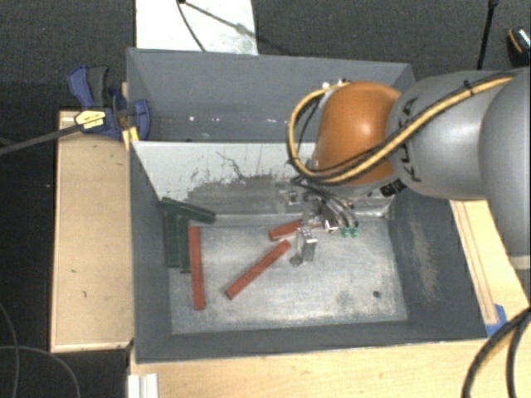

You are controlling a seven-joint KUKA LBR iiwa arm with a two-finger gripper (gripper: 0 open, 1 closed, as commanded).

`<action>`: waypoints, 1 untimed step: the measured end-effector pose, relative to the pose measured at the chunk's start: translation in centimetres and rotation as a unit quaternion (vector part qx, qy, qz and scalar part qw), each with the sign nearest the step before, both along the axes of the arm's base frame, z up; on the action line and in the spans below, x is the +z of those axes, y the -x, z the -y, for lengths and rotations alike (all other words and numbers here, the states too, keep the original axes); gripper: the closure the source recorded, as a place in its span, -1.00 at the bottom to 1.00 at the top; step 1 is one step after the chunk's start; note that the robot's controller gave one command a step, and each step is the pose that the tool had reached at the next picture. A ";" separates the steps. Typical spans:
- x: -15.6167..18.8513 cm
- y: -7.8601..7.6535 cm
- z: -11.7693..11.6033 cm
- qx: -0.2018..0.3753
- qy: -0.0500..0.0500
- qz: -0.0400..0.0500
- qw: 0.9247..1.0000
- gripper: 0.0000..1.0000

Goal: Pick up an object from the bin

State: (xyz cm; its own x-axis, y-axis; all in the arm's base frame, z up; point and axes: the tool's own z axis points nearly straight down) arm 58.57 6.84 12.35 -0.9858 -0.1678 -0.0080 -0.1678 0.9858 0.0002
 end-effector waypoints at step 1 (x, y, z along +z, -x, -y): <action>-5.4 0.2 2.6 0.079 0.001 -0.004 0.997 -1.00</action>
Offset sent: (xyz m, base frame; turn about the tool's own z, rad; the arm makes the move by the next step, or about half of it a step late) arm -0.0024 -0.0248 -0.0535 -0.1593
